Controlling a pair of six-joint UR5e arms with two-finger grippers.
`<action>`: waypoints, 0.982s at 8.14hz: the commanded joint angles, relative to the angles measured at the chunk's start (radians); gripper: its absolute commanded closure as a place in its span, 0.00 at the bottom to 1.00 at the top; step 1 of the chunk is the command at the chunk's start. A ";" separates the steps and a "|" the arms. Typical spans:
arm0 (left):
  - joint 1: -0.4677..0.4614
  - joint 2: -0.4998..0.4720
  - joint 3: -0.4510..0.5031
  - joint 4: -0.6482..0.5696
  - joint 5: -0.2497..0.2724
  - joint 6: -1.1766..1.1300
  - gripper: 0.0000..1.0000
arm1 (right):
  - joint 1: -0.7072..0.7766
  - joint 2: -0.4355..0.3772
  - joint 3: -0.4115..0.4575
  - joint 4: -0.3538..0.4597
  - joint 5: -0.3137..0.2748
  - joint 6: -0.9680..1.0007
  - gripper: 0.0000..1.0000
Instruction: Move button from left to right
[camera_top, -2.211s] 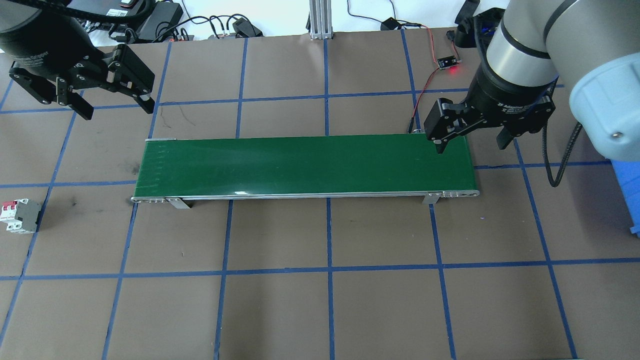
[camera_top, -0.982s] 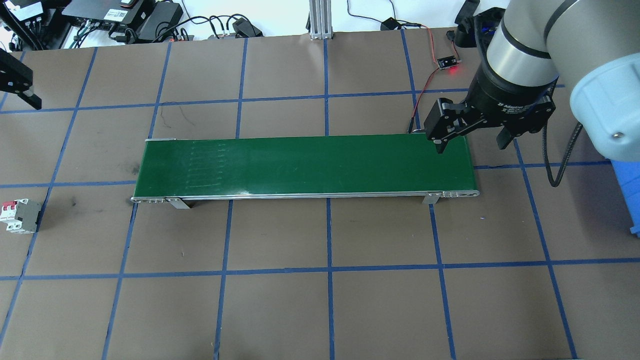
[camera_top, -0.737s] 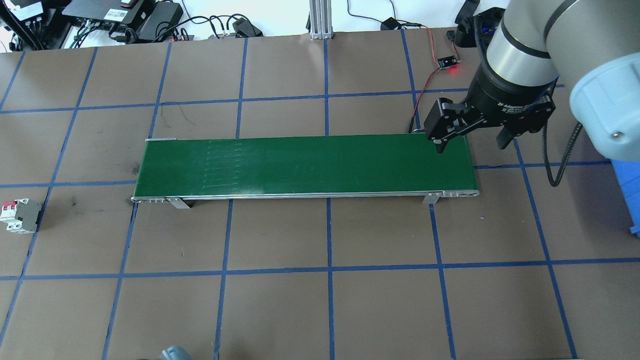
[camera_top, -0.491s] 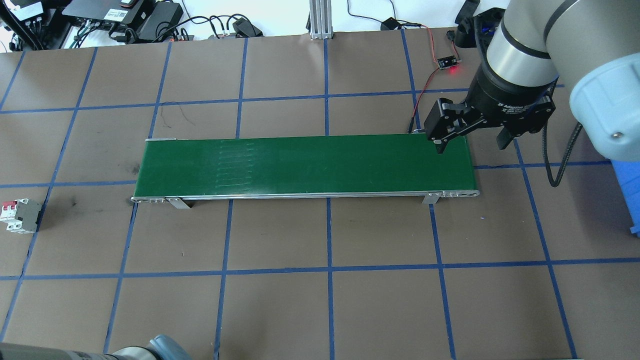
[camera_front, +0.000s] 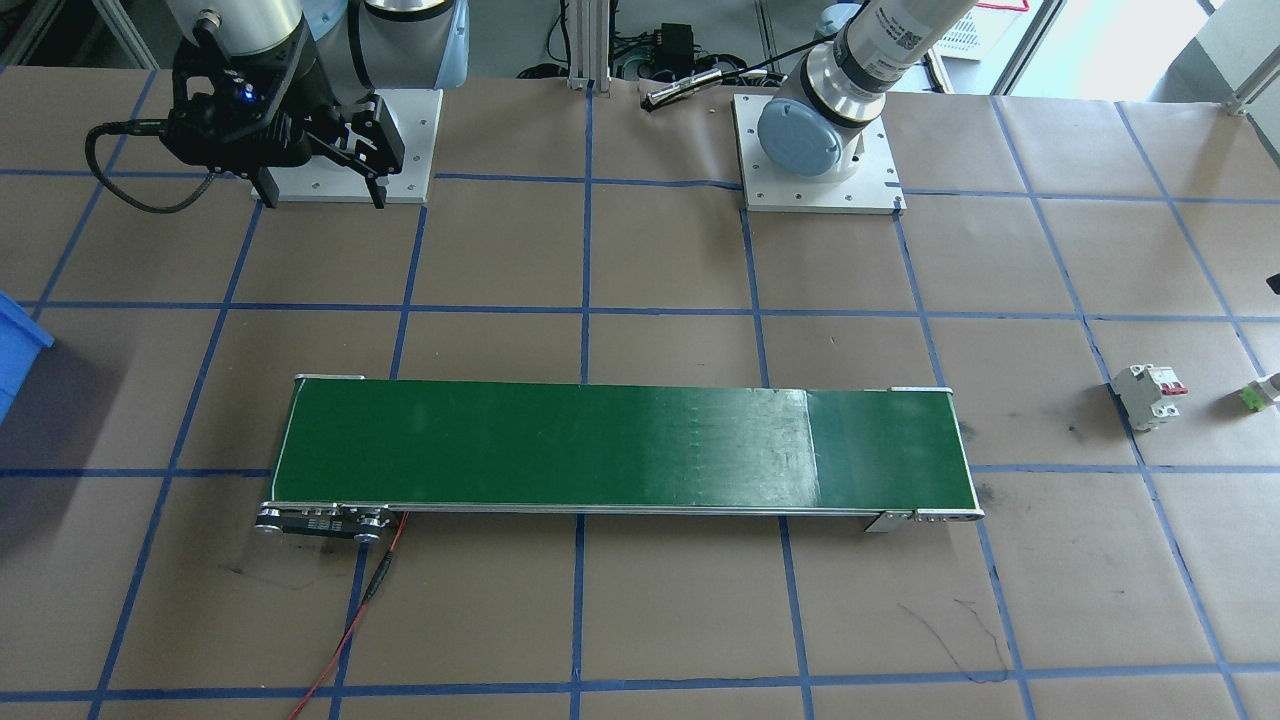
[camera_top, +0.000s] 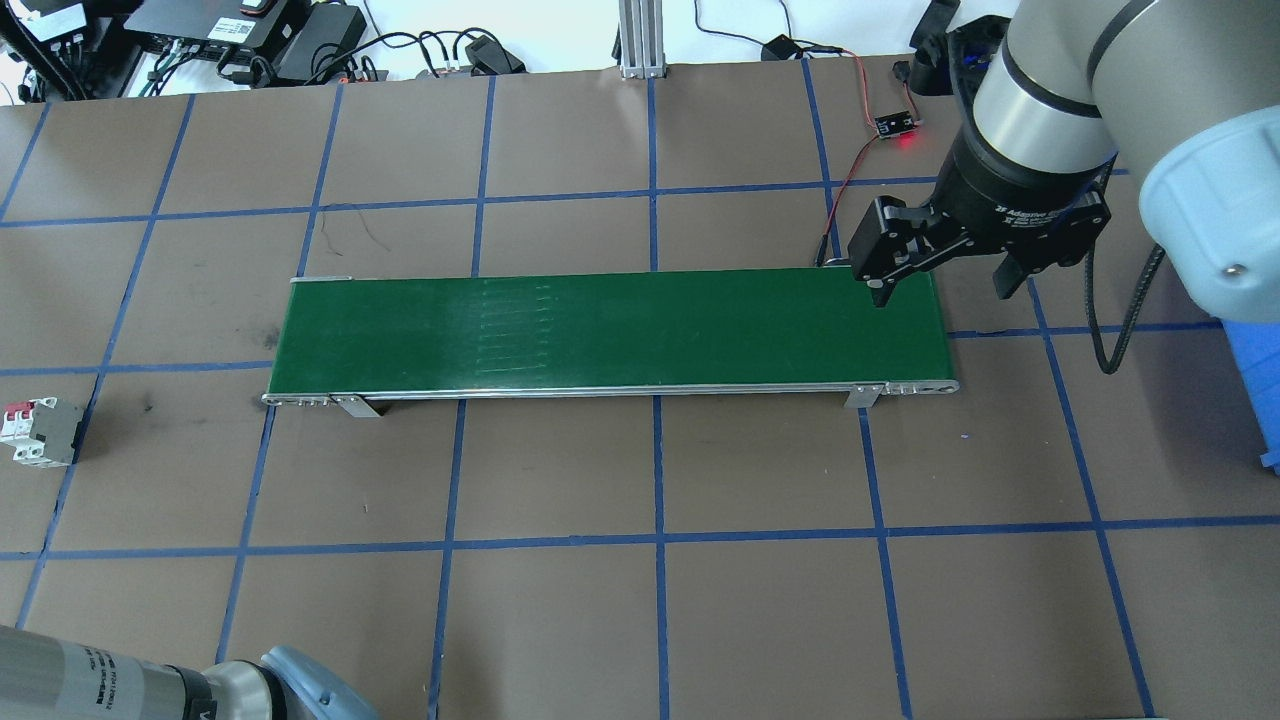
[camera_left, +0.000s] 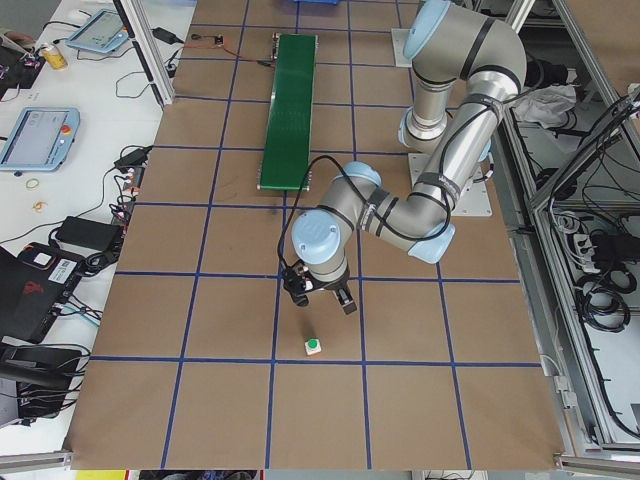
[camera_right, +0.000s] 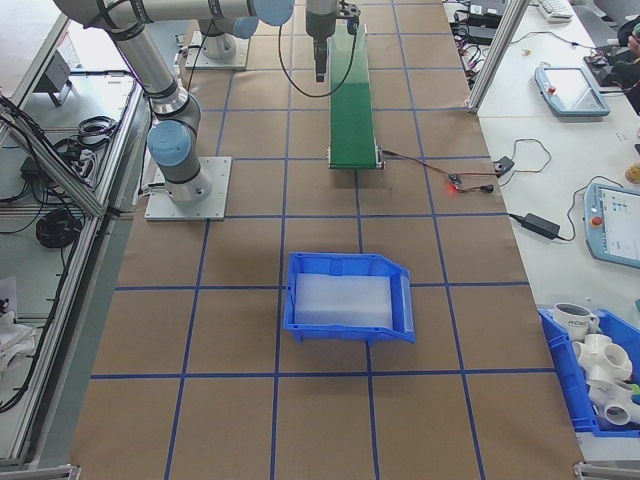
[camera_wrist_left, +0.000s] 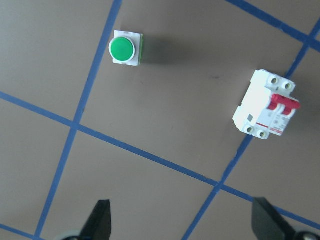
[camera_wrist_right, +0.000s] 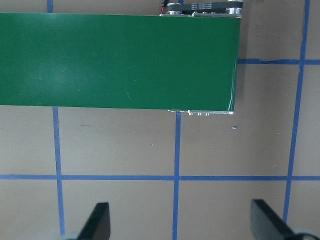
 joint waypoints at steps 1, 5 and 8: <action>0.021 -0.127 0.031 0.353 0.006 0.167 0.00 | 0.000 -0.001 0.000 0.000 0.000 0.000 0.00; 0.020 -0.212 0.037 0.450 -0.131 0.161 0.00 | 0.000 -0.001 0.000 0.002 0.001 0.000 0.00; 0.021 -0.246 0.031 0.433 -0.199 0.138 0.00 | 0.000 -0.001 0.000 0.002 0.000 0.000 0.00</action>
